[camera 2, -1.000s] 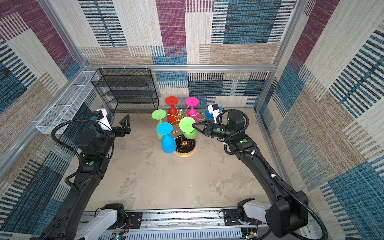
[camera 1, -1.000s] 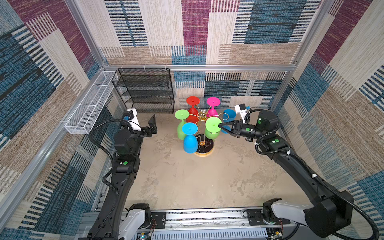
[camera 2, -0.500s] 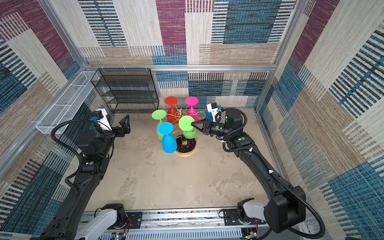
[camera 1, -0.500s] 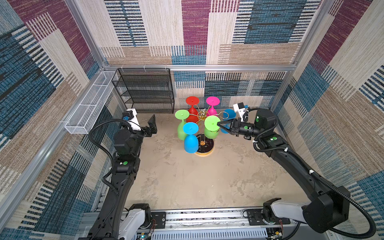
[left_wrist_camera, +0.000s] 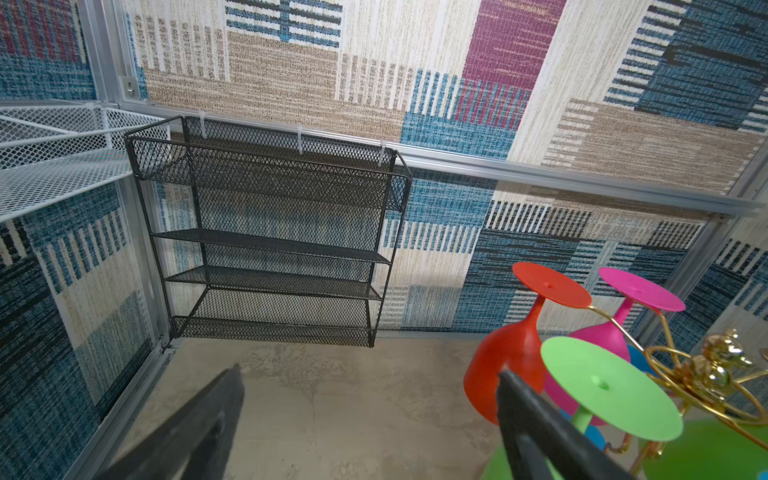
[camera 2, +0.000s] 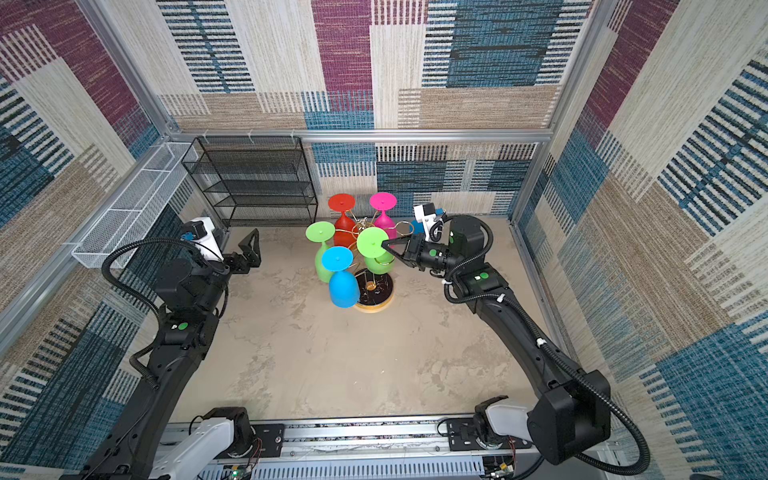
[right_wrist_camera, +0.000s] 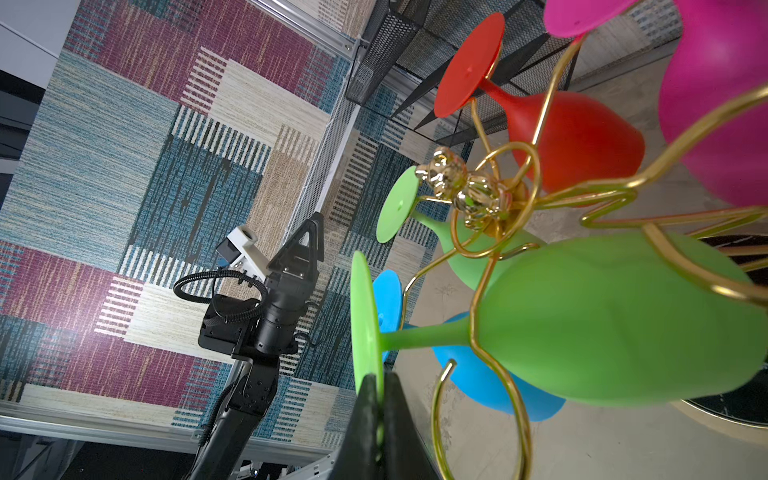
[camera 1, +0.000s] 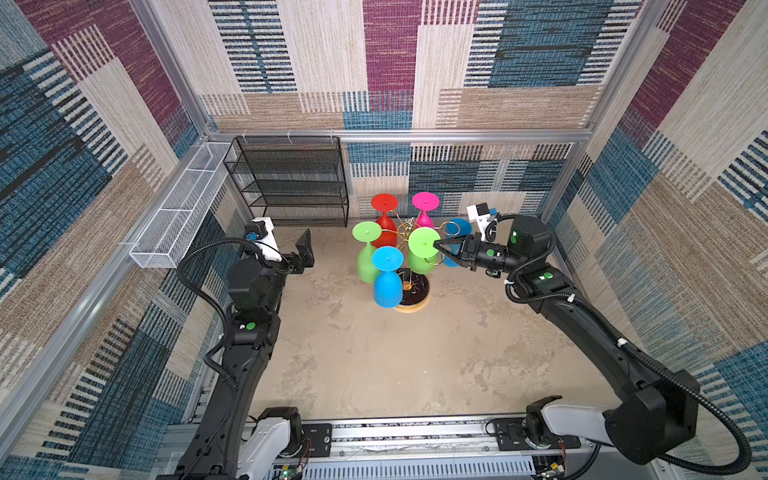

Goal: Take the wine glass off the wine glass rack
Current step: 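Lift the green glass up off the rack with the right gripper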

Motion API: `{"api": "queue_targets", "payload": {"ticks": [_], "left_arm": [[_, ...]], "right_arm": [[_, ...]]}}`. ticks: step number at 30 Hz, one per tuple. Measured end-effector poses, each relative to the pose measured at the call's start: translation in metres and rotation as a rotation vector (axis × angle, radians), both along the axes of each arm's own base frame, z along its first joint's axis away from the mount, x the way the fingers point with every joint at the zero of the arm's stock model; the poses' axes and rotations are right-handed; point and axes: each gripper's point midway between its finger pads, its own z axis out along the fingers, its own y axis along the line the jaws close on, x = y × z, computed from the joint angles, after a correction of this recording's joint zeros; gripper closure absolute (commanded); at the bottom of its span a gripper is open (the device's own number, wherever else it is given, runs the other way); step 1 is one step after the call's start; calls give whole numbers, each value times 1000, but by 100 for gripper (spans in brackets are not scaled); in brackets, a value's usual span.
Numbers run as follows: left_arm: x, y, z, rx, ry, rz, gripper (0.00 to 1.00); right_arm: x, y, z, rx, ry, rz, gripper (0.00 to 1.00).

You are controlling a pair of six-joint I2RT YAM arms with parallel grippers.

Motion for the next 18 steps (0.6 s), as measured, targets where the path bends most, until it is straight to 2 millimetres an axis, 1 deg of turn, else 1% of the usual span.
{"api": "queue_targets", "payload": {"ticks": [9, 18], "left_arm": [[0, 0, 0, 0, 0, 1, 3], [0, 1, 0, 0, 0, 2, 3]], "right_arm": [[-4, 5, -1, -2, 1, 13, 100], [-15, 9, -6, -24, -9, 34, 100]]}}
